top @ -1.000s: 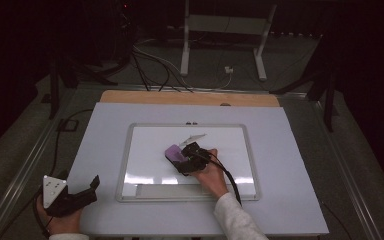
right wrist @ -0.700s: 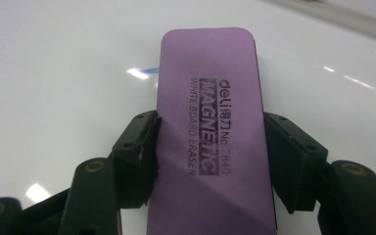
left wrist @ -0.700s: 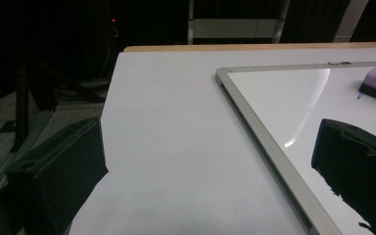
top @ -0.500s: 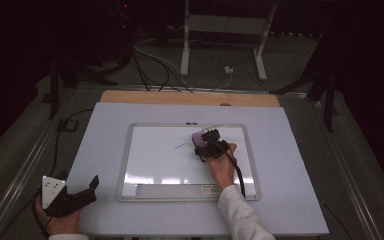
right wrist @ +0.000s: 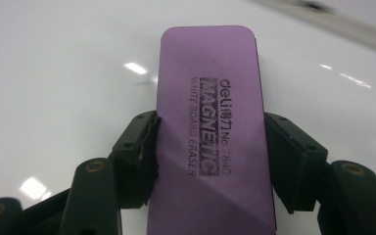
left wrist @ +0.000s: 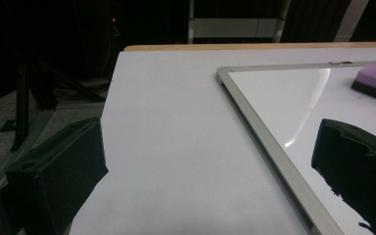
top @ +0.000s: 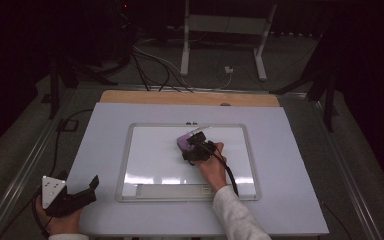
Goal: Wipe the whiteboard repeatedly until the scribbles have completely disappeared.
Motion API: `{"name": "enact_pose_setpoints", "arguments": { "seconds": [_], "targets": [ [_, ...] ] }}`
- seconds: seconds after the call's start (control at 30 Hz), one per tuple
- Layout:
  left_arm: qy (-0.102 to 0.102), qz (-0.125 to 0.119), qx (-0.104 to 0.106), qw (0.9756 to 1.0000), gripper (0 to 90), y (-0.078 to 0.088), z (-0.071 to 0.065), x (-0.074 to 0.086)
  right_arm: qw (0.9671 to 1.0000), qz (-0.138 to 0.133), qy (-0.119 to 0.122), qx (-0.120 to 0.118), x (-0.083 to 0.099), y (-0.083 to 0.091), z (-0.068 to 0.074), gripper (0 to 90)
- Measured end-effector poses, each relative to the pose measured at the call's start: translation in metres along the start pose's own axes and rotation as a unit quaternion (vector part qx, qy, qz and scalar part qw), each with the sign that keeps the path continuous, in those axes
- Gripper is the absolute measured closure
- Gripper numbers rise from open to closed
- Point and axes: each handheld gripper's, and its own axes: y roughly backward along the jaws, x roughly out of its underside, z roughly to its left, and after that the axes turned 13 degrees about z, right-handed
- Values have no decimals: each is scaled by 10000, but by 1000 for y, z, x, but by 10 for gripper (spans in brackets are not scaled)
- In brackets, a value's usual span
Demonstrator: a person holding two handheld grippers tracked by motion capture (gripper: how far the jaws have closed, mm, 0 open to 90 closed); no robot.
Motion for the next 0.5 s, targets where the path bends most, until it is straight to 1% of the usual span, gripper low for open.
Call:
{"name": "enact_pose_setpoints", "arguments": {
  "seconds": [0.03, 0.07, 0.1, 0.13, 0.2, 0.23, 0.27, 0.3, 0.33, 0.4, 0.43, 0.47, 0.5],
  "targets": [
    [6, -8, 2, 10000, 4, 0, 0, 0, 9997, 3, -174, 144, 0, 0, -7, 410],
    [3, -10, 1, 10000, 4, 0, 0, 0, 9991, 9, -350, 237, 0, 0, -13, 410],
    [-1, -1, 0, 10000, 4, 0, 0, 0, 9985, 14, -498, 220, 0, 0, -18, 410],
    [-4, 10, -1, 10000, 4, -1, 0, 0, 9982, 28, -576, 142, 0, 0, -19, 410],
    [-10, 21, 4, 10000, 4, -1, -1, 0, 9987, 17, -434, 261, -1, 0, -14, 410],
    [-23, 27, 4, 10000, 4, -1, -1, 0, 9993, 15, -337, 132, -1, 0, -11, 410],
    [-30, 23, -2, 10000, 4, -1, -1, 0, 9998, 4, -215, -52, -1, -1, -8, 409],
    [-37, 16, -4, 10000, 4, -1, -1, 0, 9998, 0, -65, -171, -2, -1, -4, 409],
    [-36, 17, -4, 10000, 4, -1, -1, 0, 9995, -1, 144, -285, -2, -2, 2, 410],
    [-21, 28, -5, 10000, 4, -2, -1, 0, 9975, 28, 539, -463, -2, -1, 10, 410],
    [-18, 27, -1, 10000, 4, -2, -1, 0, 9966, 48, 656, -494, -3, -1, 13, 410],
    [-12, 21, 0, 10000, 4, -1, -1, 0, 9964, 59, 703, -475, -3, -1, 14, 410],
    [-15, 19, 0, 10000, 4, -1, -1, 0, 9966, 76, 641, -507, -4, -1, 12, 410]
  ]
}}
